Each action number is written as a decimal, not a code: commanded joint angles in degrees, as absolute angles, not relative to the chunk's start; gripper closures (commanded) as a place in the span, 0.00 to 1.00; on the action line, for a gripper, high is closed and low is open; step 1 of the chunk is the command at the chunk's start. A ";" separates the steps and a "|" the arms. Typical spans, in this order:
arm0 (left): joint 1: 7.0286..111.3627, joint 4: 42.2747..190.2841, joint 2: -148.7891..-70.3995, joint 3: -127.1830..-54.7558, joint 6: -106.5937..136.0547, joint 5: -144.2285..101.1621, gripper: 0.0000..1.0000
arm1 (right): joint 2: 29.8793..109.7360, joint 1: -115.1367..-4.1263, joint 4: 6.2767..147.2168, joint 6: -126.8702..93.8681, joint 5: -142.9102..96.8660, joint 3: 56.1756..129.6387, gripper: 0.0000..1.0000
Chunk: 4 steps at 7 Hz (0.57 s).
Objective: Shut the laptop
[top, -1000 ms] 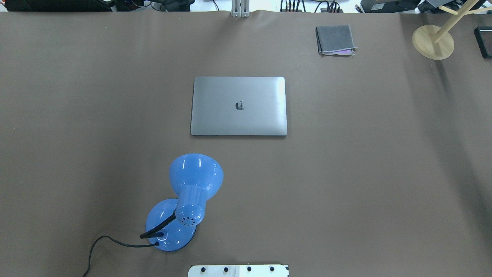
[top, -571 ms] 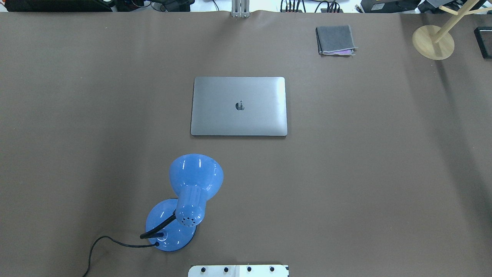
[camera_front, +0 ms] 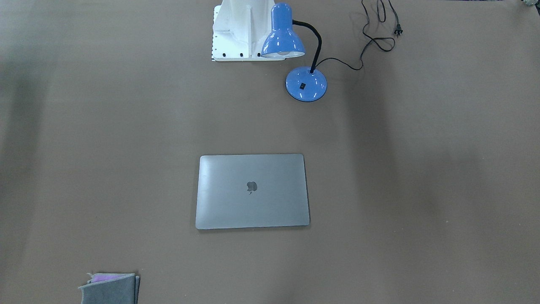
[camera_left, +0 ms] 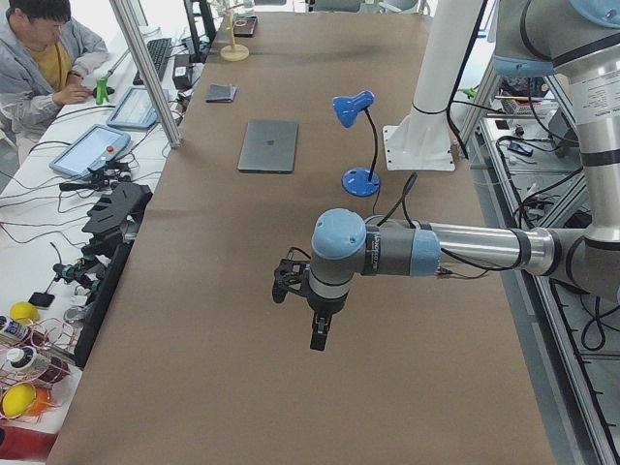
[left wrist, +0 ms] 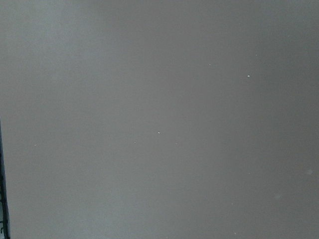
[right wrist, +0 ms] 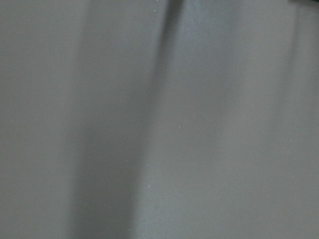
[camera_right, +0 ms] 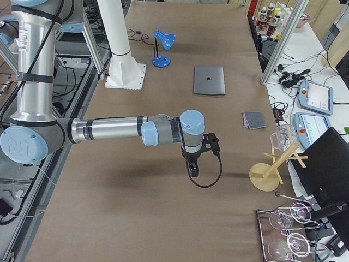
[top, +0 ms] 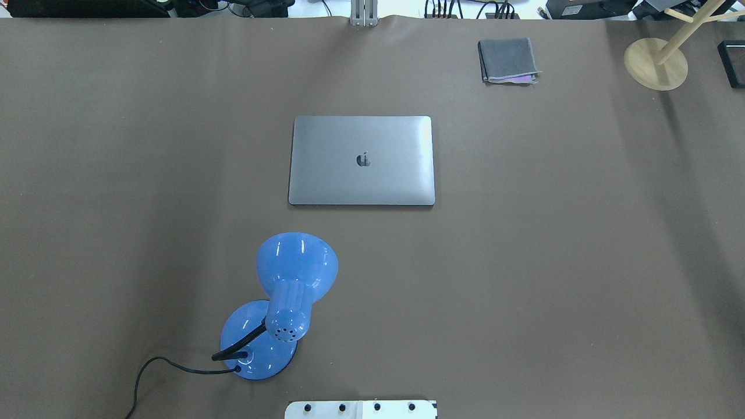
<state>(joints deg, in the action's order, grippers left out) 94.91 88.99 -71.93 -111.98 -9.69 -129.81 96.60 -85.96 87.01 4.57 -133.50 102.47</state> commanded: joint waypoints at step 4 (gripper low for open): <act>94.83 89.03 -72.33 -112.14 -9.58 -130.25 0.02 | 96.68 -85.96 87.01 4.57 -134.21 102.83 0.00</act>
